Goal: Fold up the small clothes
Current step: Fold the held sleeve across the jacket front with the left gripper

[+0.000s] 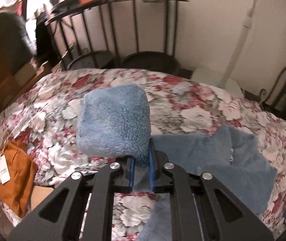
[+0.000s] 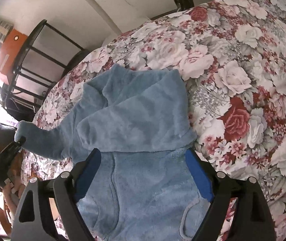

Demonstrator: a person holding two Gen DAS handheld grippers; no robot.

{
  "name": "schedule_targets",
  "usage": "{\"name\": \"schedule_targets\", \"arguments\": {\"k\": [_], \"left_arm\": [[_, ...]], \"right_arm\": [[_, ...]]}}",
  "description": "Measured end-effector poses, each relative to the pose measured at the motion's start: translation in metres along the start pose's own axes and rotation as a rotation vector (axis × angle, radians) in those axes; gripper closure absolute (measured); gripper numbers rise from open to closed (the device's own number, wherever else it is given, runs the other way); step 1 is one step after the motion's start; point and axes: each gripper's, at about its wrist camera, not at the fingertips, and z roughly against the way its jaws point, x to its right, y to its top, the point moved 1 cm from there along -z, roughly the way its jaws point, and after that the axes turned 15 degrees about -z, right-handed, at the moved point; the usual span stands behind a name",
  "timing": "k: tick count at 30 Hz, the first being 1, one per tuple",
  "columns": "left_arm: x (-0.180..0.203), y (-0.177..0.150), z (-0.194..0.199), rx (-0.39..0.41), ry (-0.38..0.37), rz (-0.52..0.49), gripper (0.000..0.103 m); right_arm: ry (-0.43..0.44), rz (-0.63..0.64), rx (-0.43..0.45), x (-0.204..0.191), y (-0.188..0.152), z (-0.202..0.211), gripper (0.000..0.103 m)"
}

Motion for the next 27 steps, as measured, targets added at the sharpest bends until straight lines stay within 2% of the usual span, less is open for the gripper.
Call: {"name": "schedule_targets", "arguments": {"k": [7,13,16,21,24,26,27], "left_arm": [[0.048,0.007,0.010,0.038,-0.067,-0.048,0.093],[0.106,0.012,0.013,0.063,-0.110,-0.128,0.093],[0.141,0.009,0.015,0.074,-0.133,-0.195,0.093],[0.205,-0.015,0.014,0.087,-0.152,-0.370,0.093],[0.245,-0.040,0.001,0.064,-0.148,-0.483,0.089],[0.263,-0.053,-0.006,0.035,-0.153,-0.541,0.078],[0.269,-0.058,-0.007,0.032,-0.147,-0.565,0.066]], "right_arm": [[0.003,-0.021,0.019,0.016,0.004,0.014,0.016],[0.012,-0.060,0.029,0.032,0.011,0.022,0.016],[0.017,-0.074,0.030,0.035,0.014,0.023,0.016],[0.026,-0.088,0.028,0.036,0.016,0.021,0.016],[0.014,-0.080,0.027,0.033,0.016,0.018,0.016],[0.003,-0.081,0.030,0.032,0.015,0.014,0.016],[0.000,-0.087,0.031,0.033,0.015,0.013,0.016]]}}
